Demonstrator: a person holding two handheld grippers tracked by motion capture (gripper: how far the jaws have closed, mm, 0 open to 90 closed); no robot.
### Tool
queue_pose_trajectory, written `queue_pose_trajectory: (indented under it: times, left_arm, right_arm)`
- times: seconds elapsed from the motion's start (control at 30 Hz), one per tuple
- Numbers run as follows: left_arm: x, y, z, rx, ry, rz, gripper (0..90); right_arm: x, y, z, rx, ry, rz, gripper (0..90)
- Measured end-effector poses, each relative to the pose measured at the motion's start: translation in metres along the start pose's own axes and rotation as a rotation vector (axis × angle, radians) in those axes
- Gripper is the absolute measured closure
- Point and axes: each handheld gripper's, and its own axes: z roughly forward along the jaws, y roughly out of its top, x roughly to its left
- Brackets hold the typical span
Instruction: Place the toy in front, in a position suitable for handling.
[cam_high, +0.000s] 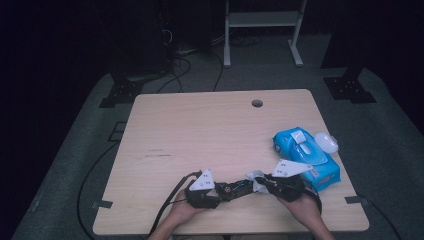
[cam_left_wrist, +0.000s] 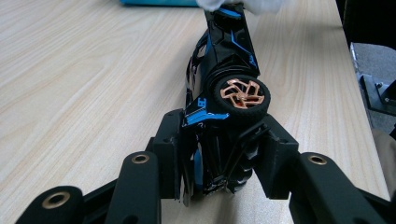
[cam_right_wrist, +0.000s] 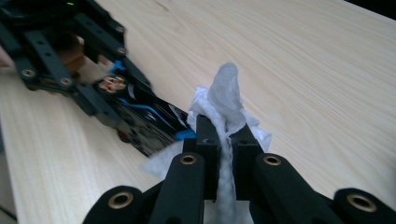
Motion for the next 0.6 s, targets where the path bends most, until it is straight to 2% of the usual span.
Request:
queue_pose_trajectory:
  times: [0.17,0.27,0.43,0.5,0.6]
  left_arm:
    - [0.0,0.0,0.001,0.0,-0.001,0.0,57.7]
    - [0.0,0.0,0.001,-0.002,0.0,-0.006,57.7]
    - [0.0,0.0,0.001,-0.004,-0.002,-0.008,57.7]
    - [0.001,0.0,0.001,-0.004,-0.003,-0.009,57.7]
    - [0.001,0.0,0.001,-0.004,-0.002,-0.012,57.8]
  right_arm:
    - [-0.013,-0.012,-0.011,-0.002,-0.023,0.047,85.1]
    - [-0.01,-0.011,-0.011,-0.008,-0.021,0.041,85.0]
    - [-0.002,-0.005,-0.004,-0.008,0.021,0.025,84.9]
    - [-0.004,-0.005,-0.004,-0.006,0.025,0.03,84.9]
    - [-0.01,-0.008,-0.009,-0.002,0.007,0.044,85.0]
